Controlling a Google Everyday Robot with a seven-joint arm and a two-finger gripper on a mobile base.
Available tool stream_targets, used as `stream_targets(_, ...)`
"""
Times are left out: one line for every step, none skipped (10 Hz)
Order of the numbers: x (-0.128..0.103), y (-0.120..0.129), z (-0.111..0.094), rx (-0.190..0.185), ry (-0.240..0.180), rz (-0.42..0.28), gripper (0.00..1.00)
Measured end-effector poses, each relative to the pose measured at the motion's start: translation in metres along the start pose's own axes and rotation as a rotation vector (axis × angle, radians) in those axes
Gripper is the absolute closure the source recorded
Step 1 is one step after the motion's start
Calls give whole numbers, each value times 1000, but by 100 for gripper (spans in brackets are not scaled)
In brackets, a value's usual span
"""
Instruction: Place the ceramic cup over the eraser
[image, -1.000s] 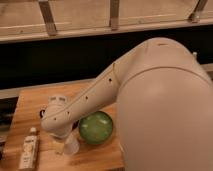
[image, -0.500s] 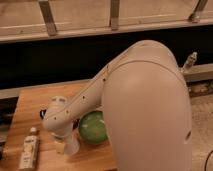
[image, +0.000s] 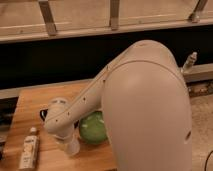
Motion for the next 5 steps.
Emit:
stream_targets(1,1,-1,2,0,-3,96)
stream_targets(2,1,-3,3,-7,-4,100)
stream_targets(-1,0,-12,9,-27,-15,100)
stream_targets(-5,-1,-23,14,-45,-21,100)
stream_targets(-11,-5,-40,30,-59,-37,100)
